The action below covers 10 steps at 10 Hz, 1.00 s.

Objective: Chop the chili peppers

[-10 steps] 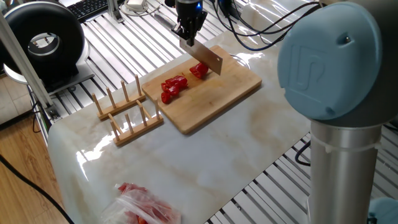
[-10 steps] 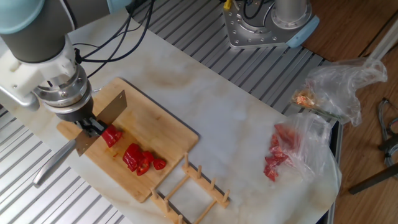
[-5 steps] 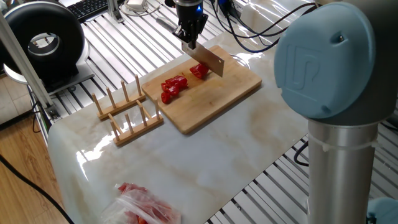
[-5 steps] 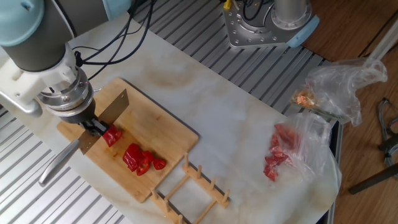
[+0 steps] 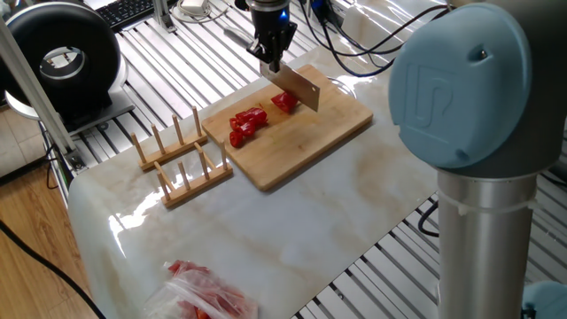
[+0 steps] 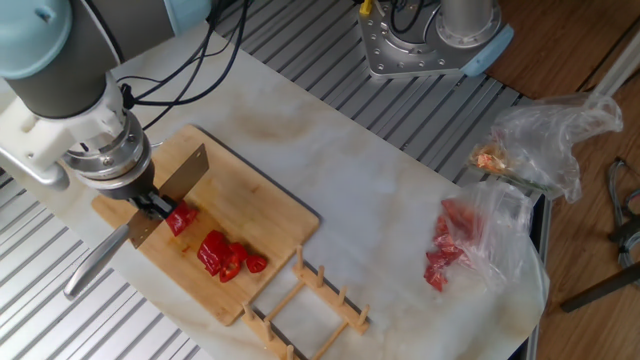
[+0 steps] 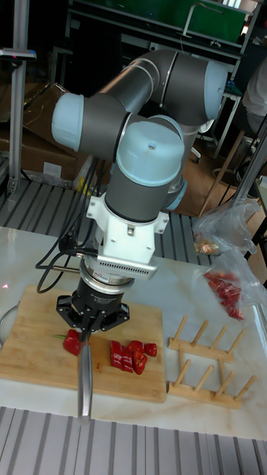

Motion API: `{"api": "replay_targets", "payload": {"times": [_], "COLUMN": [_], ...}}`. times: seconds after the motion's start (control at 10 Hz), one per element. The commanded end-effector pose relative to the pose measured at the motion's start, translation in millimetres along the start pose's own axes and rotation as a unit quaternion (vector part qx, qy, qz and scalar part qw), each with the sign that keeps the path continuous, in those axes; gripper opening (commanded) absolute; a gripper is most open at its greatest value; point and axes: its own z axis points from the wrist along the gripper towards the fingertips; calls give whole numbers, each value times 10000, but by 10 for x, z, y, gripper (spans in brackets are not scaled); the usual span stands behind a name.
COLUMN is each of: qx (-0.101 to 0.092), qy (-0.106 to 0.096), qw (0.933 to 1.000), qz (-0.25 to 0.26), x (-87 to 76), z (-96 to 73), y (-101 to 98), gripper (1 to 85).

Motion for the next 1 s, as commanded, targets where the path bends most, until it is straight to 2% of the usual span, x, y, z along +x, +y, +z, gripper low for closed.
{"api": "replay_targets", "payload": {"times": [0.0,0.4,0.6,0.9], "qx": [-72,-12,102,155], "qy": [6,40,60,99], "qw": [9999,9998,9996,9991], "qz": [86,210,275,385], "x": [-13,-20,-25,-35], "z": [28,59,66,82], "y": [51,66,60,86], "gripper": [13,13,13,13]}}
